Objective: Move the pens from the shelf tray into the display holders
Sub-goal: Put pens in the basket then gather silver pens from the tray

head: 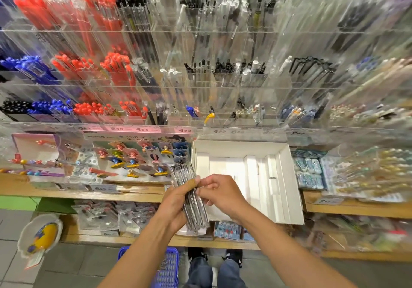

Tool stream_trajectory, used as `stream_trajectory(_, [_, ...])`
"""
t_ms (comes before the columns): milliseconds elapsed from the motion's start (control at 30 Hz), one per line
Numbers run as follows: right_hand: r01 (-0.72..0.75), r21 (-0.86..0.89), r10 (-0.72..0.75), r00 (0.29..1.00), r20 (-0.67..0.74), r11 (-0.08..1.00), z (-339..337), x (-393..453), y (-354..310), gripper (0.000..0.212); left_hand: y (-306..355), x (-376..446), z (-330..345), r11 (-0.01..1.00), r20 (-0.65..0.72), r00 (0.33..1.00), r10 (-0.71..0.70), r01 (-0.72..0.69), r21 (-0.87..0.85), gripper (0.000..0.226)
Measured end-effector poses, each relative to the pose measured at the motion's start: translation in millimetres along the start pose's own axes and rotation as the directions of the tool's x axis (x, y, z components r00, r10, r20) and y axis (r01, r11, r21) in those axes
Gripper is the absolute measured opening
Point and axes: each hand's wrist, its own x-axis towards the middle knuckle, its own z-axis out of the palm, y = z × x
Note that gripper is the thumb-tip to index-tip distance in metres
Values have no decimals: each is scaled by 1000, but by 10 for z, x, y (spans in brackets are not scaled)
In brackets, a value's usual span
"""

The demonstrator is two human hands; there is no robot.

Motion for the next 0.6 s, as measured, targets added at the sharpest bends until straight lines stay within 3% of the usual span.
stream_trajectory(67, [15, 27, -14, 1000, -16, 1000, 2, -60, -5, 11, -8, 2, 47, 999, -24, 999, 37, -36, 24, 37])
stream_trajectory(233, [77, 5, -77, 997, -1, 997, -99, -173, -27, 8, -52, -26, 184, 997, 8, 1000, 13, -14, 76, 10])
stream_trajectory(300, [76, 13, -76, 996, 47, 997, -255, -167, -14, 6, -58, -22, 228, 995, 2, 1000, 10, -10, 100, 13])
stream_trajectory(367, [32, 2, -32, 996, -81, 999, -487, -46, 80, 5, -46, -12, 244, 995, -10, 1000, 16, -15, 100, 26])
stream_trajectory(433, [-115, -173, 43, 927, -373, 978, -767, 150, 272, 13, -30, -3, 247, 999, 2, 1000, 16, -16, 48, 33])
stream_trajectory(467, [-240, -320, 65, 879, -473, 916, -895, 245, 395, 18, -26, 0, 248, 1000, 15, 1000, 12, -12, 27, 34])
stream_trajectory(533, [-443, -488, 143, 832, -536, 752, -1048, 411, 646, 18, -19, -2, 251, 1000, 36, 999, 4, -4, 11, 36])
stream_trajectory(600, [-530, -537, 214, 813, -541, 657, -1067, 544, 797, 11, -17, 11, 246, 1000, 50, 999, -1, 0, 8, 37])
